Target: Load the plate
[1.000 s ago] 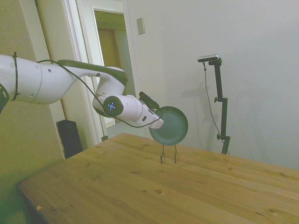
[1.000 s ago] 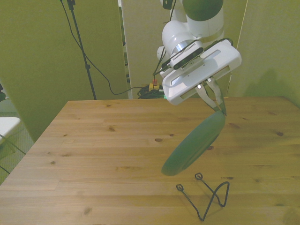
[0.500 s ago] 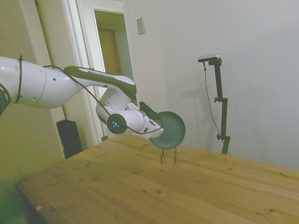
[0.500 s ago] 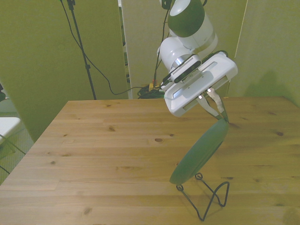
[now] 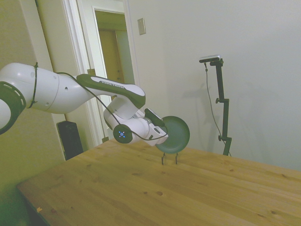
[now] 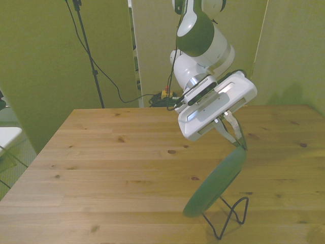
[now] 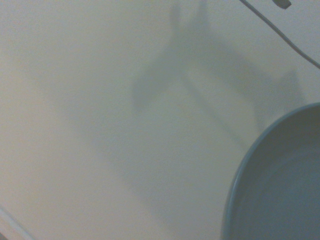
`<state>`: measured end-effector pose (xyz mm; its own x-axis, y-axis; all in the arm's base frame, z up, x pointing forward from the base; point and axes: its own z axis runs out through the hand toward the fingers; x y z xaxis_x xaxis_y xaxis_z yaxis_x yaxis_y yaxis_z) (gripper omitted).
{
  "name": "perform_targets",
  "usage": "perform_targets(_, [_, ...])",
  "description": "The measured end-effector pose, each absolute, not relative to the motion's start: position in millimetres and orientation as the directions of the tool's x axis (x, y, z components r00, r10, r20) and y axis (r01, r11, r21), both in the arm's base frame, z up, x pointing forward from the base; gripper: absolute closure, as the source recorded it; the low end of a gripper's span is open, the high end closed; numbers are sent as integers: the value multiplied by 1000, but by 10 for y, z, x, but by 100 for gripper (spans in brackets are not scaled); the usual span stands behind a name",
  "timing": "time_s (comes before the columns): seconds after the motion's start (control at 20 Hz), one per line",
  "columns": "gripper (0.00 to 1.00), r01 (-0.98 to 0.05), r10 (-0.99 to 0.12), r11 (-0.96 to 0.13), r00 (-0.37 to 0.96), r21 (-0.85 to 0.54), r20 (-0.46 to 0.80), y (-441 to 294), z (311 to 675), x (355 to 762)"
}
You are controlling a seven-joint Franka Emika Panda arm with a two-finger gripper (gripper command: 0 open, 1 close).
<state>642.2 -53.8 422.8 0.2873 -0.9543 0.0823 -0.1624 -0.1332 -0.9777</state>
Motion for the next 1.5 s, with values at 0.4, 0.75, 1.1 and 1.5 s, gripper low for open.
perform_targets(0.4, [100,-160,-954,-120,292,-980,69,-457,4225,6439])
perform_targets(0.75, [100,-157,-957,-114,283,-981,66,-371,4113,6469])
perform_targets(1.1, [100,-154,-959,-115,274,-981,69,-513,3989,6575])
perform_targets(1.5, [100,-149,-951,-113,302,-982,63,-289,4012,6567])
